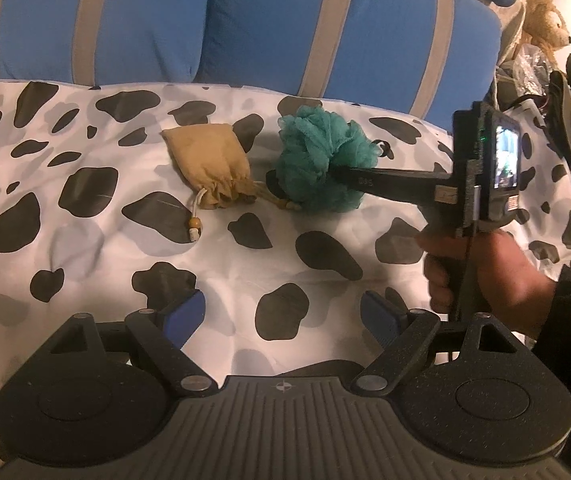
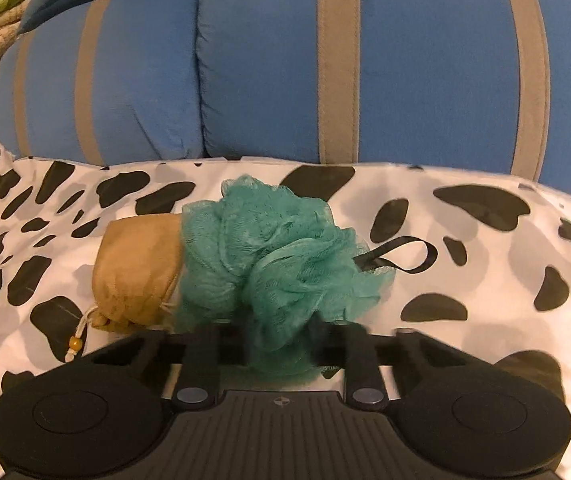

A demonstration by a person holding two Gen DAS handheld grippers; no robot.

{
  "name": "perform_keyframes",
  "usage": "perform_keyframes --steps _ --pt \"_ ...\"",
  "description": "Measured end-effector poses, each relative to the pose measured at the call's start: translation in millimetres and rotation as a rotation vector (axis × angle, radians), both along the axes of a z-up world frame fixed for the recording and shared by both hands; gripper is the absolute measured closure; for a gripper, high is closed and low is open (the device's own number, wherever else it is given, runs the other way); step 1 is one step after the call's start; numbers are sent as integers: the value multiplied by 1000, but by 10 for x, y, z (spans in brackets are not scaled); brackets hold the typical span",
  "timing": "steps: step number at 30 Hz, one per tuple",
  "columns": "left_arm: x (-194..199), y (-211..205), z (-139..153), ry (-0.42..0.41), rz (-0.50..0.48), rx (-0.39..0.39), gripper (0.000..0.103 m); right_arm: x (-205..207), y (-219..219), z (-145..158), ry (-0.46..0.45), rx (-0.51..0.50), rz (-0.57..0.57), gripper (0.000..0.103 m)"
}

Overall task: Organize soft objects
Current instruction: 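Move the right tool to the teal bath pouf and close on it, then close the left tool on the tan drawstring pouch while the right tool holds the pouf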

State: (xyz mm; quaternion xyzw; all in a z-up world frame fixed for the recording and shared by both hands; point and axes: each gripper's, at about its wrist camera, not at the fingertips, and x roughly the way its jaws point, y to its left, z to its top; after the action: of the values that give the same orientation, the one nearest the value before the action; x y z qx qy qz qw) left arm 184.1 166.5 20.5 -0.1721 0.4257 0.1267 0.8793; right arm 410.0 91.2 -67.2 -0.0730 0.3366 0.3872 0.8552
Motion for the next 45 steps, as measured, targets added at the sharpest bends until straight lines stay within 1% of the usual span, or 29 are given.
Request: perform_keyframes --steps 2,5,7,11,18,20,24,27,29,33,37,41,45 --pt "11 -1 -14 4 -1 6 18 -16 -31 55 -6 -1 1 92" --pt "30 -16 -31 6 -3 8 18 -44 -96 148 -16 -6 12 94" --pt "44 -33 -44 7 -6 8 18 -75 -145 213 -27 -24 14 94" --pt "78 -73 -83 13 -13 13 18 -130 -271 325 -21 -39 15 95" --pt "123 -144 -118 8 -19 36 18 -373 -480 498 -31 -67 53 96" --pt "128 -176 -133 14 -20 63 18 -433 -560 540 -12 -72 63 96" --pt "130 -208 -164 15 -8 150 18 -584 -697 561 -4 -104 85 96" --pt "107 -166 -162 -16 20 180 18 -641 -785 556 19 -121 88 96" --pt "103 -135 -150 -48 34 183 18 -681 -835 568 29 -128 91 96" --pt "200 -80 -183 -85 57 210 18 -746 -923 627 45 -137 81 96" --pt "361 -7 -292 -86 73 244 18 -799 -994 650 52 -167 64 96" --pt "516 149 -424 -93 101 243 18 -827 -1048 632 77 -202 53 96" --pt "701 299 -557 -91 131 231 18 -877 -1080 647 95 -211 46 96"
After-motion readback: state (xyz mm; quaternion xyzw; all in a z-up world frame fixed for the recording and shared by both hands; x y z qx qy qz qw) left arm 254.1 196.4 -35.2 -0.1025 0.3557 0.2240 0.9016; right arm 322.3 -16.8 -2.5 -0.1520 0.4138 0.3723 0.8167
